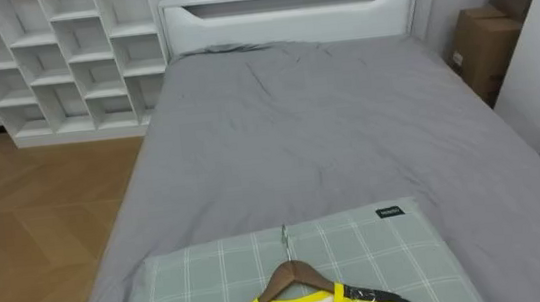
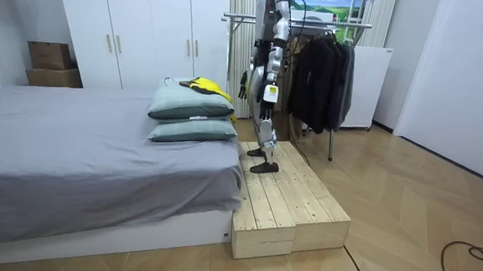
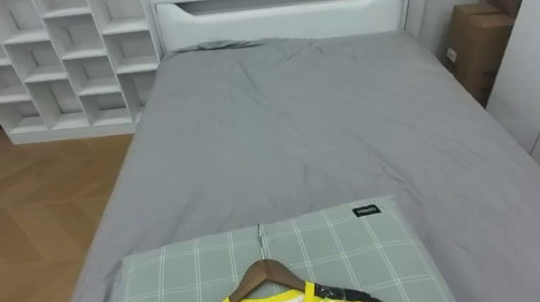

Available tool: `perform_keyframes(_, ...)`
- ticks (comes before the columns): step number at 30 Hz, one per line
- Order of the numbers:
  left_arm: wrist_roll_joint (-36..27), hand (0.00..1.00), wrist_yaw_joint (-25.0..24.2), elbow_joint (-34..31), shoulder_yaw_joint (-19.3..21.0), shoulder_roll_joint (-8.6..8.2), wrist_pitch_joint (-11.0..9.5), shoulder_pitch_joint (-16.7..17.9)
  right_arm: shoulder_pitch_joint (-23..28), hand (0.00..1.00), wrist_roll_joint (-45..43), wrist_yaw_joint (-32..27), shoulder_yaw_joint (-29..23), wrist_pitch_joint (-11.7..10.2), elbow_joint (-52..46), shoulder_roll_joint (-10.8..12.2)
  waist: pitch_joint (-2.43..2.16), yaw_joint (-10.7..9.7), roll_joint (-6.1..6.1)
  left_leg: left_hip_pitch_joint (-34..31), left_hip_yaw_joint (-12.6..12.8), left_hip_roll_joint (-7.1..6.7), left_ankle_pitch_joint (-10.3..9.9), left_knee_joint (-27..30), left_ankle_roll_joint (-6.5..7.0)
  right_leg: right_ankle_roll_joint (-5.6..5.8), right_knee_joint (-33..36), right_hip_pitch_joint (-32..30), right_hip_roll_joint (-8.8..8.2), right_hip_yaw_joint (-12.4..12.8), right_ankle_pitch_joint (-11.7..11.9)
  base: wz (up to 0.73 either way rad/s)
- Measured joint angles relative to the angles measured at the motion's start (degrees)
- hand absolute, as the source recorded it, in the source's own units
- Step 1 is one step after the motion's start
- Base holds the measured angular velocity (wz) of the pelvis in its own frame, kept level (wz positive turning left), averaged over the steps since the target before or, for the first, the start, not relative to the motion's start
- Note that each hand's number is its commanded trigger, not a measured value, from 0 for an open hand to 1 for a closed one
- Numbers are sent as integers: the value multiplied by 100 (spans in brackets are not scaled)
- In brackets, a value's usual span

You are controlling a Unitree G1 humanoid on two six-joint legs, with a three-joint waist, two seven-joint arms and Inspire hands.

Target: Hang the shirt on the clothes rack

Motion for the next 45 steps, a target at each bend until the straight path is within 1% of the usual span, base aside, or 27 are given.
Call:
perform_keyframes(8, 201, 0, 148, 0, 5, -18, -7, -65, -2, 0, 98, -90, -13, -10, 14, 17, 13, -3, -7, 7, 2, 0, 0, -17, 0, 0, 0, -1, 0, -15, 0, 0)
perform_keyframes(14, 380, 0, 156, -4, 10, -16, -17, -79, 9, 0, 204, -56, -16, -10, 12, 15, 16, -6, -12, 9, 2, 0, 0, -17, 1, 0, 0, 1, -1, -20, 0, 0)
perform_keyframes(24, 415, 0, 185, -2, 4, -22, -17, -62, 7, 0, 202, -85, 17, -4, 24, 14, 18, 4, -13, 7, 11, 0, 0, -27, 1, 1, -6, -6, 0, -7, 0, 0)
perform_keyframes(30, 362, 0, 351, -7, 0, -44, -19, -94, -46, 0, 192, -318, 173, -21, 25, 12, 18, 2, -14, 7, 10, 0, 0, -17, 1, 1, -1, 3, 1, -13, 0, 0)
perform_keyframes(36, 365, 0, 571, -43, 15, -43, -52, -70, -47, 0, 205, -405, 173, -48, -9, 5, 20, -1, -8, 31, -2, 0, 0, 5, 1, 1, 4, 53, -6, -76, 1, 3)
perform_keyframes(38, 366, 0, 757, -153, 36, -40, -122, -14, -57, 0, 187, -426, 202, -65, -12, -1, 28, 13, -14, 97, -2, -1, -4, -7, 3, 3, 0, 107, -6, -75, -1, 0)
perform_keyframes(43, 363, 0, 1164, -231, 238, -33, -137, 39, -52, 0, 173, -439, 198, -59, -37, -27, 27, 22, -12, 89, -2, -1, -5, 19, 3, 3, -6, 112, -7, -72, -2, 0)
perform_keyframes(45, 367, 0, 1288, -232, 337, -30, -134, 21, -52, 0, 178, -439, 202, -48, -51, -29, 11, 31, 12, 85, -3, 0, -5, 28, 3, 3, -3, 109, -5, -73, -2, 0)
